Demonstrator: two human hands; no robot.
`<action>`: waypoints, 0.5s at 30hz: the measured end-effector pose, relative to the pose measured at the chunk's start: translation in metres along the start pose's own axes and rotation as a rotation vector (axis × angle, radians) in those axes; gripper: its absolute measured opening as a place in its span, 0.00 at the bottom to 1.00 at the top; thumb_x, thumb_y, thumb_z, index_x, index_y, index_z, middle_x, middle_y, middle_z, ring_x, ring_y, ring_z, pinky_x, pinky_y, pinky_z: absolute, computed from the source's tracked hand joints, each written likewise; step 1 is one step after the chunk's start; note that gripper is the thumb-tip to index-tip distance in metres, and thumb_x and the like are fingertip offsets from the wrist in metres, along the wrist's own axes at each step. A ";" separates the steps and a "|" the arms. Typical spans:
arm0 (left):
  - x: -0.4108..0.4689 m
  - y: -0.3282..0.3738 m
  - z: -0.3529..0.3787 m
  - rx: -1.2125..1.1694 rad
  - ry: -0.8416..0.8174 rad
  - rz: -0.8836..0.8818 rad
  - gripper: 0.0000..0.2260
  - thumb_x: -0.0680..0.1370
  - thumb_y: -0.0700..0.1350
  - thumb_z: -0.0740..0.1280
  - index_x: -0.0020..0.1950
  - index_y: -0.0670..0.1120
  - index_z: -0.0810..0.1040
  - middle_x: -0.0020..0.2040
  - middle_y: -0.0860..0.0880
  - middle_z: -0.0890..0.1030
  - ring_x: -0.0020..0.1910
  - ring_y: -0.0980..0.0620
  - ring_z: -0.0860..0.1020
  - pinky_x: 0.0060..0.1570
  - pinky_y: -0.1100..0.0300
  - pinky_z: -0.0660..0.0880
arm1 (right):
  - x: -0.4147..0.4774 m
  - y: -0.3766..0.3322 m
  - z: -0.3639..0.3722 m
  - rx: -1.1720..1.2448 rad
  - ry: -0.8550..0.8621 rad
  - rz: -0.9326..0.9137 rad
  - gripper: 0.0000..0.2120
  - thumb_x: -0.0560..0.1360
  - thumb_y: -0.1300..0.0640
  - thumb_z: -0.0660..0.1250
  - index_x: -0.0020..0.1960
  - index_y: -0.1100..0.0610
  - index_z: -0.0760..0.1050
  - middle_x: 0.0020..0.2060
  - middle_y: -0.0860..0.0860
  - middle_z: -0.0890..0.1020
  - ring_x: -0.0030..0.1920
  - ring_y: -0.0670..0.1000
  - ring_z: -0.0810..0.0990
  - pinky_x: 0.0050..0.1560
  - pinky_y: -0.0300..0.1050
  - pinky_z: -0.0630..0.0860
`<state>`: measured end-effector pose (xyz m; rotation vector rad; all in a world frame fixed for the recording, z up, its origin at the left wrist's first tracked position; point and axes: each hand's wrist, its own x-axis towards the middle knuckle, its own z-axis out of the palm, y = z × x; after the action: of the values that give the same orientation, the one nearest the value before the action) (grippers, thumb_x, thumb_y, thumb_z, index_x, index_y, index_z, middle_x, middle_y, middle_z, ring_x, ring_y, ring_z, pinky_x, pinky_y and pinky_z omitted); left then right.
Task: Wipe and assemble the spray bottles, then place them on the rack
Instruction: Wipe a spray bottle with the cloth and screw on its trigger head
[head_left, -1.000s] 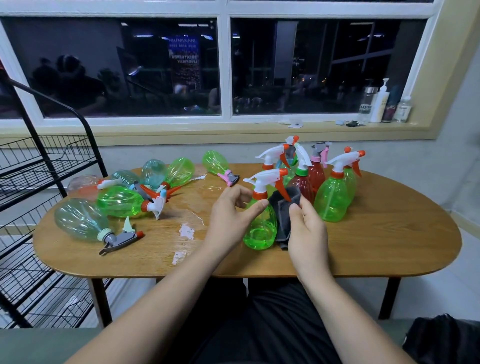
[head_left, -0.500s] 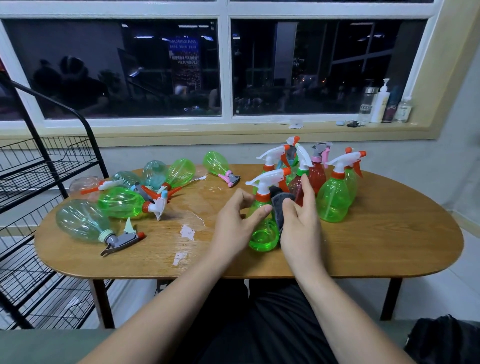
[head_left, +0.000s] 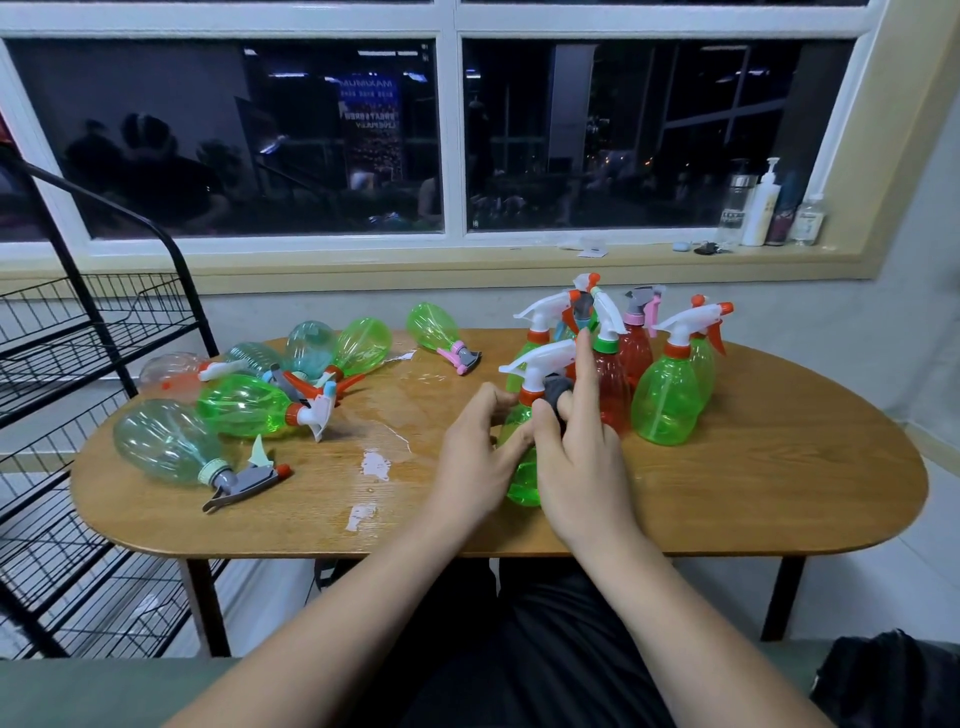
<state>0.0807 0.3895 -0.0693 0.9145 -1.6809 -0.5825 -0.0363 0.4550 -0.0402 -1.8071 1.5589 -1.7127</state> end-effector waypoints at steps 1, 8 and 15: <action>0.000 -0.002 0.000 0.008 0.002 0.003 0.10 0.79 0.54 0.71 0.54 0.50 0.76 0.50 0.54 0.82 0.51 0.52 0.80 0.50 0.49 0.79 | -0.002 0.000 0.001 -0.022 -0.010 -0.034 0.38 0.87 0.52 0.60 0.84 0.33 0.39 0.33 0.39 0.68 0.35 0.53 0.73 0.41 0.55 0.71; -0.003 -0.002 0.003 -0.004 0.023 -0.021 0.10 0.80 0.52 0.75 0.55 0.49 0.77 0.54 0.54 0.82 0.55 0.56 0.80 0.50 0.62 0.75 | -0.011 0.020 0.000 -0.190 -0.020 -0.214 0.38 0.86 0.51 0.62 0.87 0.44 0.43 0.64 0.56 0.84 0.60 0.63 0.82 0.56 0.55 0.80; -0.007 -0.003 0.007 -0.024 0.047 -0.042 0.15 0.80 0.55 0.74 0.59 0.49 0.77 0.59 0.54 0.81 0.60 0.59 0.79 0.56 0.61 0.76 | -0.023 0.042 -0.008 -0.205 -0.087 -0.070 0.38 0.85 0.40 0.58 0.85 0.35 0.36 0.53 0.59 0.87 0.52 0.67 0.84 0.50 0.61 0.80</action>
<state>0.0755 0.3929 -0.0775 0.9409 -1.6126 -0.6033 -0.0596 0.4585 -0.0829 -2.0270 1.7081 -1.5275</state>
